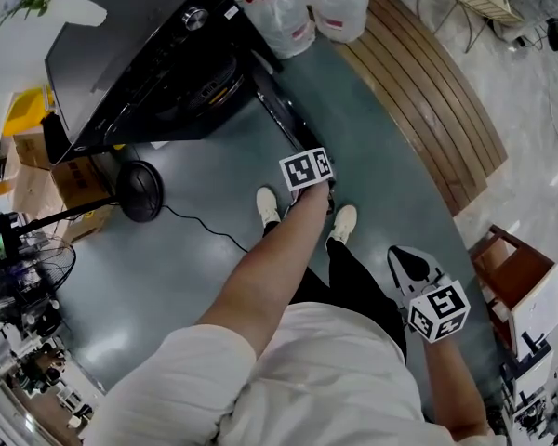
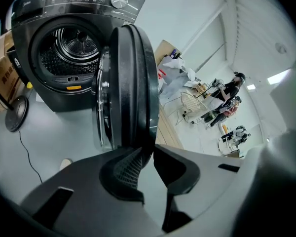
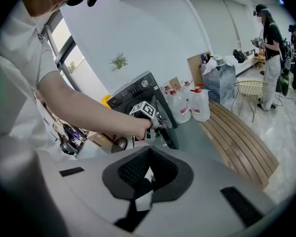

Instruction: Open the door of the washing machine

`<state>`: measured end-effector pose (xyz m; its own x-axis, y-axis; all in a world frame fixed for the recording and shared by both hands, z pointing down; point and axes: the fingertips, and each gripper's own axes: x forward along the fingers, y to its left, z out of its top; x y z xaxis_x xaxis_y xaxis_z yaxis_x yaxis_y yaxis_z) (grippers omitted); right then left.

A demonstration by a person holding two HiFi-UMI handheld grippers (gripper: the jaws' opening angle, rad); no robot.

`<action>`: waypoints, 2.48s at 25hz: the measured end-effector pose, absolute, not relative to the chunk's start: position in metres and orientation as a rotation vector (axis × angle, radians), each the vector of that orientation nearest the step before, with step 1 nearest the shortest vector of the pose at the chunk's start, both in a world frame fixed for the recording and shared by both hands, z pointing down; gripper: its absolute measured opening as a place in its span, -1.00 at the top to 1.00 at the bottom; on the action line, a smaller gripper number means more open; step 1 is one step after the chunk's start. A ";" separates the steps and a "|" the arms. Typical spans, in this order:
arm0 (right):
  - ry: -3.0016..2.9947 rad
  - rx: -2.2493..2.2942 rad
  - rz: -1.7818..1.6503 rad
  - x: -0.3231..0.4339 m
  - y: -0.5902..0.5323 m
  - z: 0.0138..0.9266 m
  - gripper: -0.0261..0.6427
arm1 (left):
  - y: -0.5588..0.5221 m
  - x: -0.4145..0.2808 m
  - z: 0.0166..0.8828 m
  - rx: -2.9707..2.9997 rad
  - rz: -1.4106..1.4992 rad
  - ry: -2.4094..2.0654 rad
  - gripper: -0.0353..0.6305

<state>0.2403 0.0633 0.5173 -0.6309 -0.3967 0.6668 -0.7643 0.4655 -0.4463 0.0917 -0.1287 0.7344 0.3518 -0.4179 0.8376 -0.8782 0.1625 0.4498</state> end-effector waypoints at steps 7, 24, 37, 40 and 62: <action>-2.230 0.986 1.044 0.255 0.064 0.519 0.89 | -0.149 0.118 0.732 1.428 0.443 -1.246 0.66; -2.221 0.986 1.054 0.274 0.058 0.524 0.89 | -0.174 0.154 0.732 1.464 0.398 -1.178 0.68; -2.246 0.941 1.025 0.268 0.058 0.521 0.78 | -0.175 0.160 0.724 1.554 0.421 -1.124 0.67; -2.258 0.925 1.009 0.263 0.053 0.518 0.77 | -0.173 0.161 0.718 1.586 0.420 -1.099 0.67; -2.506 0.682 0.691 0.183 -0.008 0.448 0.89 | -0.067 0.080 0.502 2.114 0.327 -0.959 0.81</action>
<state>0.1832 -0.0079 0.4479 -0.7765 -0.3363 0.5329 -0.5618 0.7525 -0.3437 0.0805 -0.0671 0.5021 0.6825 -0.5268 0.5067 -0.7266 -0.4143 0.5480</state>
